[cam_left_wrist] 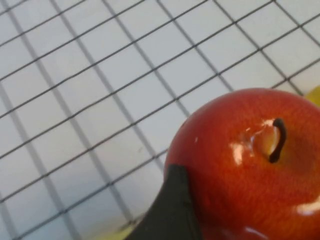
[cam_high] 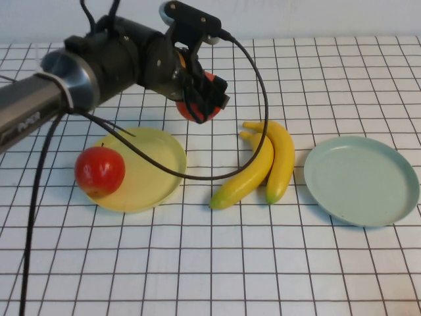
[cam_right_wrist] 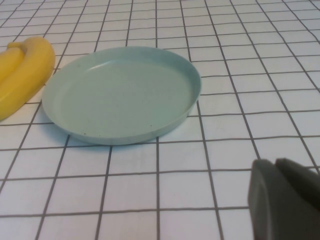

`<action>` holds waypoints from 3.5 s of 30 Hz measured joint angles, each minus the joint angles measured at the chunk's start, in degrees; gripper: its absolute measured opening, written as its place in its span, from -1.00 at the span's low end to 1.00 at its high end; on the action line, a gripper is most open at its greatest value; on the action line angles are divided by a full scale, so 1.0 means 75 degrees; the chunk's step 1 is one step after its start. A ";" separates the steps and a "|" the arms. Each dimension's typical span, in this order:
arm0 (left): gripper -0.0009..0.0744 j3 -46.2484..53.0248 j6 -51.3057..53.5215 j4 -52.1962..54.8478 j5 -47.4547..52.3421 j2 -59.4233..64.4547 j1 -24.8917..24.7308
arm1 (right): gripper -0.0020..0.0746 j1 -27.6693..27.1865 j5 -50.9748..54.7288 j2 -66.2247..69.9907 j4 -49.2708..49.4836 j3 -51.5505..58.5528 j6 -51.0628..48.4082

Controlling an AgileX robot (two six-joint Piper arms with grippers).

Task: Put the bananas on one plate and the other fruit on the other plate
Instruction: Put one type of fruit in the left plate, then put another type of fruit in the right plate

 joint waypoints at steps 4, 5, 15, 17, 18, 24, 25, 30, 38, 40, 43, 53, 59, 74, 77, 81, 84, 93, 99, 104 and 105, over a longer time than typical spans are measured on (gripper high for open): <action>0.57 0.0007 -0.0414 0.0478 0.1310 -0.0475 0.0114 | -0.99 0.0000 0.0000 0.0000 0.0000 0.0000 0.0000; 0.57 0.0076 -0.0489 0.0530 0.1465 -0.0494 0.0189 | -0.99 0.0000 0.0000 0.0000 0.0000 0.0000 0.0000; 0.61 0.1952 -0.0579 0.0475 0.0408 -0.0477 0.0759 | -0.99 0.0000 0.0000 0.0000 0.0000 0.0000 0.0000; 0.74 0.2132 -0.0579 0.0405 0.0036 -0.0525 0.0797 | -0.99 0.0000 0.0000 0.0000 0.0000 0.0000 0.0000; 0.78 0.2186 -0.0579 0.0320 -0.0087 -0.0525 0.0814 | -0.99 0.0000 0.0000 0.0000 0.0000 0.0000 0.0000; 0.80 0.2285 -0.0014 -0.0344 -0.0183 -0.0679 0.0901 | -0.99 0.0000 0.0000 0.0000 0.0000 0.0000 0.0000; 0.80 0.2297 0.0047 -0.0428 -0.0161 -0.0746 0.0901 | -0.99 0.0000 0.0000 0.0000 0.0000 0.0000 0.0000; 0.80 0.2346 0.0293 -0.0557 -0.0120 -0.1537 0.0901 | -0.99 0.0000 0.0000 0.0000 0.0000 0.0000 0.0000; 0.80 0.2346 0.0345 -0.0557 0.0429 -0.2571 0.0901 | -0.99 0.0000 0.0000 0.0000 0.0000 0.0000 0.0000; 0.80 0.2412 0.0415 -0.0557 0.0584 -0.2846 0.0901 | -0.99 0.0000 0.0000 0.0000 0.0000 0.0000 0.0000; 0.78 0.2737 0.0449 -0.0539 0.0601 -0.3465 0.0901 | -0.99 0.0000 0.0000 0.0000 0.0000 0.0000 0.0000; -0.84 0.5435 0.0328 -0.1039 -0.0560 -0.6207 0.0901 | -0.99 0.0000 0.0000 0.0000 0.0000 0.0000 0.0000; -0.96 0.6777 -0.0489 -0.0977 -0.0888 -0.8059 0.0901 | -0.99 0.0000 0.0000 0.0000 0.0000 0.0000 0.0000; -0.97 0.7459 -0.2494 0.0876 0.1632 -1.0720 0.0901 | -0.99 0.0000 0.0000 0.0000 0.0000 0.0000 0.0000; -0.97 0.8120 -0.2524 0.1283 0.0744 -1.1252 0.0917 | -0.99 0.0000 0.0000 0.0000 0.0000 0.0000 0.0000; -0.97 0.9486 -0.2541 0.1401 -0.0735 -1.2164 0.1326 | -0.99 0.0000 0.0000 0.0000 0.0000 0.0000 0.0000; -0.97 1.0429 -0.2541 0.1025 -0.1410 -1.2984 0.1961 | -0.99 0.0000 0.0000 0.0000 0.0000 0.0000 0.0000; -0.97 1.2236 -0.1069 -0.0344 -0.2211 -1.5018 0.3582 | -0.99 0.0000 -0.0018 0.0000 0.0000 0.0000 0.0000; -0.97 1.2761 -0.0385 -0.0421 -0.2191 -1.5052 0.3666 | -0.99 0.0000 -0.0004 -0.0012 0.0000 0.0000 0.0000; -0.97 1.2884 -0.0331 -0.0936 -0.1393 -1.5052 0.3666 | -0.99 0.0000 -0.0004 -0.0012 0.0000 0.0000 0.0000; -0.97 1.2884 -0.0331 -0.0975 -0.1366 -1.5052 0.3666 | -0.99 0.0000 -0.0004 -0.0012 0.0000 0.0000 0.0000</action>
